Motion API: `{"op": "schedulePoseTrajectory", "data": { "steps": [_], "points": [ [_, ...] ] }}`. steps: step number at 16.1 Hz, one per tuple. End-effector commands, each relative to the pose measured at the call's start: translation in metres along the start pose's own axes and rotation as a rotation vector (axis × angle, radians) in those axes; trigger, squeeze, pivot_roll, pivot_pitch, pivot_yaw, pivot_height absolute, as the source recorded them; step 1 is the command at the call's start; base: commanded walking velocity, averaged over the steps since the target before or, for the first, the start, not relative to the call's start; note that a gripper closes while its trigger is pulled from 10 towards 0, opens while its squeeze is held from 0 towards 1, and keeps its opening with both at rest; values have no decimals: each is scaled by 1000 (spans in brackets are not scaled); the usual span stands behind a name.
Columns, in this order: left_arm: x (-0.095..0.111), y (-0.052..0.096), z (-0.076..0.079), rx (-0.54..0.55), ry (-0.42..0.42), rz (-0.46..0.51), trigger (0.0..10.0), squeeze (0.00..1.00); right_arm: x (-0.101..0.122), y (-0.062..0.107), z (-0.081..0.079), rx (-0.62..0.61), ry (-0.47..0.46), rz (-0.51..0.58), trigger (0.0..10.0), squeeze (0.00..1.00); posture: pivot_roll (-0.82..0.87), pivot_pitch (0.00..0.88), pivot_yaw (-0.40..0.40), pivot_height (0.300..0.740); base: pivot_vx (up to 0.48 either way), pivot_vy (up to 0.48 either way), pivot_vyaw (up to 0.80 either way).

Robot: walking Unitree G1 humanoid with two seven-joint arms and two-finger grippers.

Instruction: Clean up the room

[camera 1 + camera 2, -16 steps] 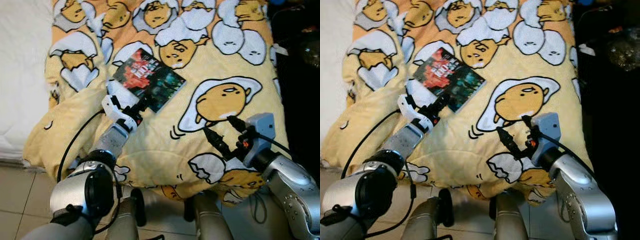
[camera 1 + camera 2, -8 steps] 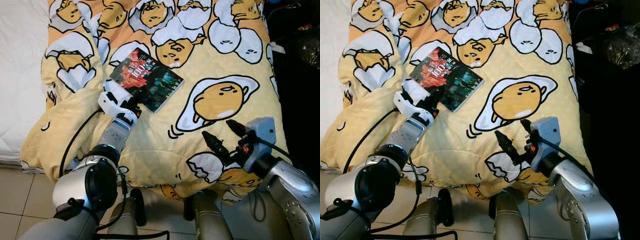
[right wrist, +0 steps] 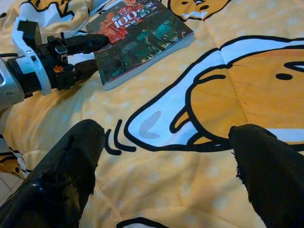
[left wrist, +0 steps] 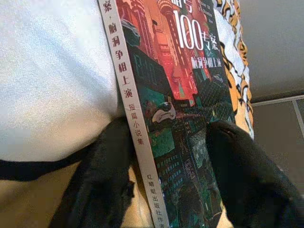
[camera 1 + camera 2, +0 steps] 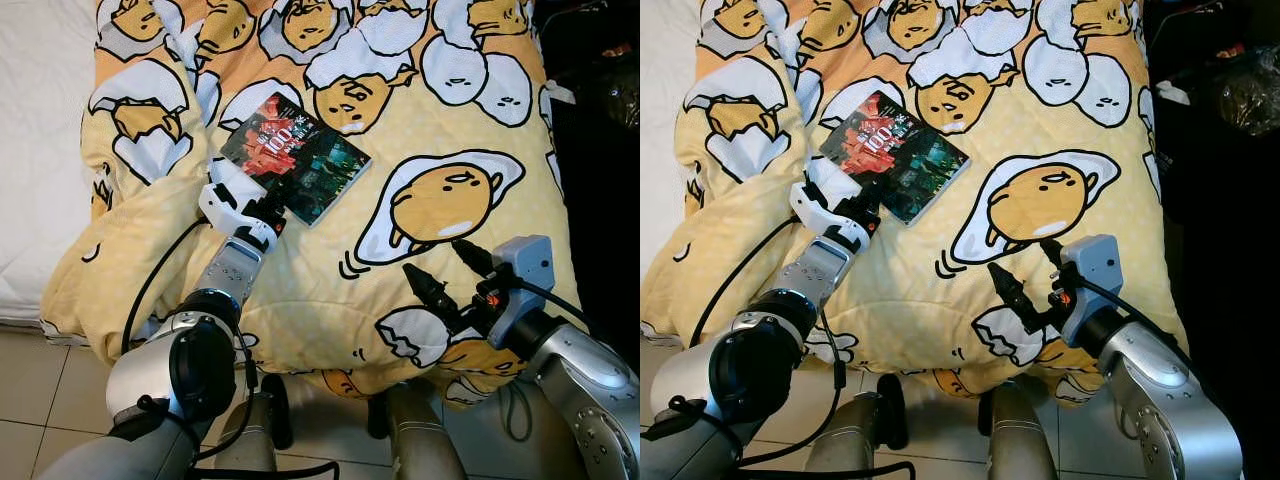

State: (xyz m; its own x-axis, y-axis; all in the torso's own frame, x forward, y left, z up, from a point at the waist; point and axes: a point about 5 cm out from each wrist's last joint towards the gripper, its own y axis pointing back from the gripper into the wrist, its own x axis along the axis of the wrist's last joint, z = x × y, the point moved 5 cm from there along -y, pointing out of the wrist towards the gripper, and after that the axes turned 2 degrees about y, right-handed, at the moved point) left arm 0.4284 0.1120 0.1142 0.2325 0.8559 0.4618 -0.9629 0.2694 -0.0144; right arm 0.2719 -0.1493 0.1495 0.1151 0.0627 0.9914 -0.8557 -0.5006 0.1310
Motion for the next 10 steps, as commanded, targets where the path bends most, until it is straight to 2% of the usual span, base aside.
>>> {"op": "schedulePoseTrajectory", "data": {
  "steps": [1, 5, 10],
  "points": [
    [-7, 5, -9, 20, -6, -31, 0, 0, -2, 2, -8, 34, -12, -10, 10000, 0, -216, 391, 77, 740, 0, 0, 0],
    [-8, 6, -10, 21, -11, -36, 0, 0, -1, 8, -19, 132, 5, -18, 10000, 0, -215, 389, 76, 740, 0, 0, 0],
    [-6, 11, -16, 8, -20, -36, 0, 0, -2, 6, -18, 144, 16, -23, 10000, 0, -206, 377, 73, 740, 0, 0, 0]
  ]
}}
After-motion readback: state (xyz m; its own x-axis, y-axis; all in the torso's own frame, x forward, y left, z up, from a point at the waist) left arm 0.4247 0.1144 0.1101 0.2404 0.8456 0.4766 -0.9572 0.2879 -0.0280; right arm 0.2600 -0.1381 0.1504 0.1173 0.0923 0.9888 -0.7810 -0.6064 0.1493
